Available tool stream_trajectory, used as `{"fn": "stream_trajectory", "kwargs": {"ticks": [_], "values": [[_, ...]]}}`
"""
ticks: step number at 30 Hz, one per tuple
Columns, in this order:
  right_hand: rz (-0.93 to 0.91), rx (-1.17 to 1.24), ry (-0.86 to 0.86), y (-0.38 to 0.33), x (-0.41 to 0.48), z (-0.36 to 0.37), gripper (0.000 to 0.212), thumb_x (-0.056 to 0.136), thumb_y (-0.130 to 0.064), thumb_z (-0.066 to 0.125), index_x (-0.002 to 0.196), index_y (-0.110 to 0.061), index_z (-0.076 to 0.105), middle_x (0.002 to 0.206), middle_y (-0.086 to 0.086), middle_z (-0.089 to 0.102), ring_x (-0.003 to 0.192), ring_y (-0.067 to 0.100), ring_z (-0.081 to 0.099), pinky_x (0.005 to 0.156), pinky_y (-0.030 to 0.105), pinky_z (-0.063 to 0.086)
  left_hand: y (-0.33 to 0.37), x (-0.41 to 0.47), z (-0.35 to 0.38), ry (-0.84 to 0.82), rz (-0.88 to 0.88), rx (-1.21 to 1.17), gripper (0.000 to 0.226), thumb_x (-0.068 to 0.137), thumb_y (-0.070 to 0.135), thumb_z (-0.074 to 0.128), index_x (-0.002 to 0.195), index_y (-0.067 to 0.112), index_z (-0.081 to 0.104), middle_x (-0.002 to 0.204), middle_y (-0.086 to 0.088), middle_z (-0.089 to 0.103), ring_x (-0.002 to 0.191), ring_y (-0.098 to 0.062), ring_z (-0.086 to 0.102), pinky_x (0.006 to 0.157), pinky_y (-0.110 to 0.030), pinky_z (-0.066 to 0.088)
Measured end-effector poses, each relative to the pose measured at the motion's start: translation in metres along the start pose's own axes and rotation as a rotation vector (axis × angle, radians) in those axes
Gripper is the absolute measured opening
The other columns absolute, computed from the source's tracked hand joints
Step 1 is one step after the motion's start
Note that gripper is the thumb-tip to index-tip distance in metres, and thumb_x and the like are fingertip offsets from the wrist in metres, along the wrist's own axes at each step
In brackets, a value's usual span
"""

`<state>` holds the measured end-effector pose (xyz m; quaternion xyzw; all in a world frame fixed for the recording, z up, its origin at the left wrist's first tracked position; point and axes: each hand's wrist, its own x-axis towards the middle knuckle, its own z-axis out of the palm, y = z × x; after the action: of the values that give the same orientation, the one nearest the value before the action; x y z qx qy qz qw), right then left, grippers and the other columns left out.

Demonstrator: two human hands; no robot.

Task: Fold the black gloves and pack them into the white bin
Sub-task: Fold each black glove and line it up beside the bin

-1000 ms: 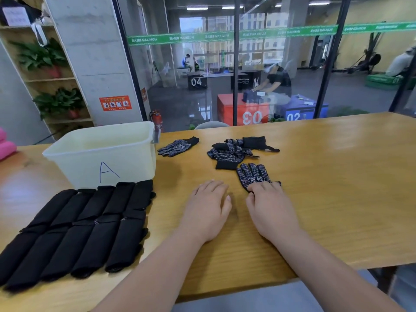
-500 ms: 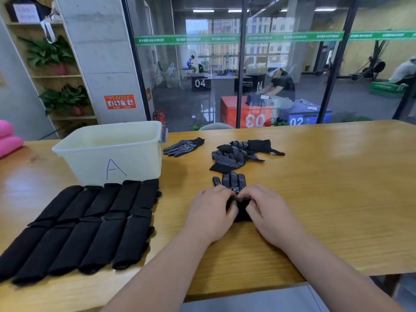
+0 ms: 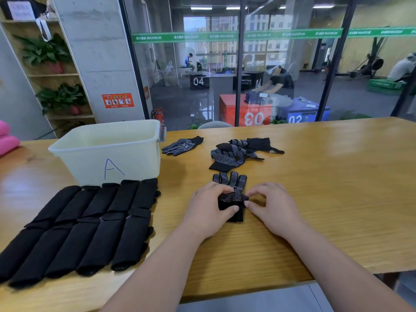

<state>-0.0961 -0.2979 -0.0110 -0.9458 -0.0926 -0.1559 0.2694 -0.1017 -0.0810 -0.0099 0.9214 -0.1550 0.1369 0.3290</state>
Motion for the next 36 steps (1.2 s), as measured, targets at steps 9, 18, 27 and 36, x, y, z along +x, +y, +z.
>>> {"fn": "stream_trajectory", "kwargs": {"ticks": [9, 18, 27, 36], "values": [[-0.029, 0.108, 0.231, -0.001, -0.002, -0.008, 0.025, 0.091, -0.015, 0.076, 0.090, -0.039, 0.066, 0.096, -0.021, 0.061, 0.093, 0.003, 0.056, 0.077, 0.012, 0.034, 0.002, -0.002, -0.002, -0.028, 0.026, -0.020, 0.050, 0.083, 0.054, 0.081, 0.130, 0.041, 0.067, 0.123, 0.025, 0.060, 0.121, -0.002, 0.054, 0.113, -0.040, 0.043], [0.025, 0.099, 0.198, 0.001, -0.003, -0.006, 0.021, 0.089, -0.018, 0.075, 0.084, -0.037, 0.066, 0.094, -0.019, 0.062, 0.085, 0.002, 0.057, 0.075, 0.023, 0.044, 0.008, -0.006, 0.001, 0.032, 0.118, 0.114, 0.024, 0.089, 0.058, 0.071, 0.106, 0.040, 0.071, 0.105, 0.021, 0.053, 0.110, -0.006, 0.047, 0.104, -0.036, 0.042], [0.046, 0.221, 0.075, -0.002, -0.001, -0.009, 0.019, 0.106, -0.036, 0.055, 0.104, -0.039, 0.073, 0.080, -0.020, 0.074, 0.078, 0.000, 0.067, 0.069, 0.023, 0.048, 0.012, -0.009, -0.002, -0.048, 0.111, 0.030, 0.023, 0.092, 0.049, 0.070, 0.112, 0.037, 0.072, 0.112, 0.023, 0.058, 0.116, -0.003, 0.049, 0.101, -0.037, 0.048], [0.118, 0.272, 0.100, -0.002, 0.000, -0.013, 0.017, 0.106, -0.033, 0.058, 0.105, -0.039, 0.074, 0.095, -0.025, 0.072, 0.093, -0.005, 0.064, 0.069, 0.009, 0.039, 0.008, -0.005, -0.001, 0.132, -0.133, 0.325, 0.030, 0.094, 0.066, 0.062, 0.107, 0.039, 0.068, 0.109, 0.013, 0.054, 0.112, -0.015, 0.048, 0.098, -0.039, 0.044]]}}
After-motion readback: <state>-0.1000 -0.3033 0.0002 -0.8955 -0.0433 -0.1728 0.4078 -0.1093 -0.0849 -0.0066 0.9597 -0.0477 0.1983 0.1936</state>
